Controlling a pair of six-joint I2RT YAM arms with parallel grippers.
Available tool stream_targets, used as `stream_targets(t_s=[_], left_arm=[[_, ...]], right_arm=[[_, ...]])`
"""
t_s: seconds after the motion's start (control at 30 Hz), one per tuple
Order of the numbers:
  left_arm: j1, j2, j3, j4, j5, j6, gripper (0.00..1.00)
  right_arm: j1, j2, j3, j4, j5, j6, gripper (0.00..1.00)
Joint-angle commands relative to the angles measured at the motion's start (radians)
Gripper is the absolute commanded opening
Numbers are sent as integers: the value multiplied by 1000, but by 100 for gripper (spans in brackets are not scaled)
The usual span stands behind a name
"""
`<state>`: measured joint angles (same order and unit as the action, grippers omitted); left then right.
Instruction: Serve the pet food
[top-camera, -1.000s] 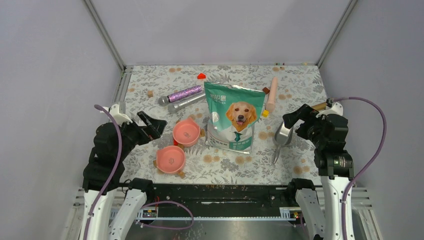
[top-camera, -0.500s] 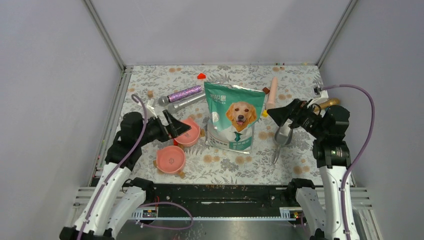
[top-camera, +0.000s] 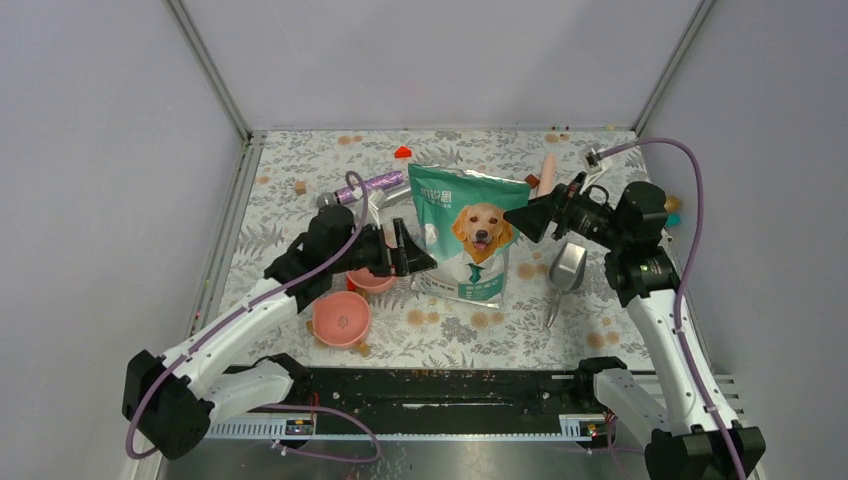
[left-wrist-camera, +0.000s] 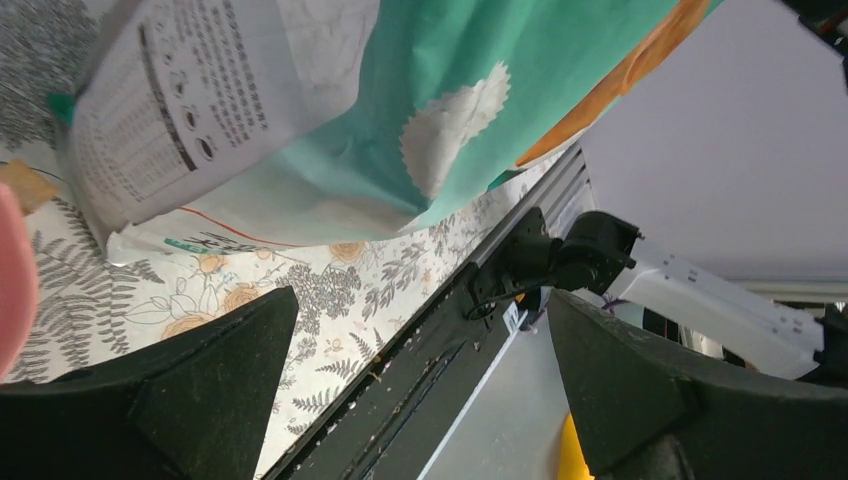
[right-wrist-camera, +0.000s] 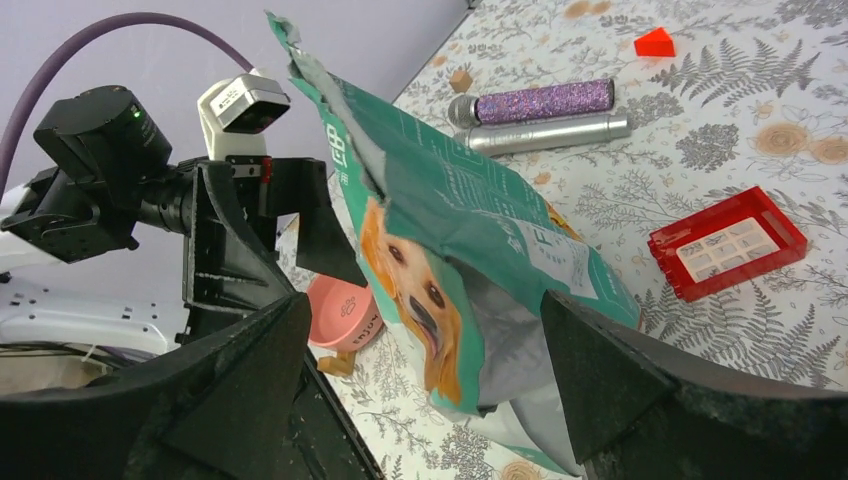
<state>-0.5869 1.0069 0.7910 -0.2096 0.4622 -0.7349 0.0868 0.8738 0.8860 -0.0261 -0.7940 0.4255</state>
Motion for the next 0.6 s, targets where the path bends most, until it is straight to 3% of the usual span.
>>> stream_targets(t_s=[0.0, 0.1, 0.3, 0.57], left_arm=[[-54, 50, 43, 122, 36, -5, 99], [-70, 80, 36, 136, 6, -21, 99], [-71, 177, 80, 159, -71, -73, 99], [-70, 320, 203, 164, -127, -98, 98]], right_arm=[[38, 53, 17, 91, 19, -55, 91], [60, 55, -28, 153, 9, -27, 88], [105, 55, -65, 184, -9, 15, 42], [168, -63, -86, 37, 166, 108, 14]])
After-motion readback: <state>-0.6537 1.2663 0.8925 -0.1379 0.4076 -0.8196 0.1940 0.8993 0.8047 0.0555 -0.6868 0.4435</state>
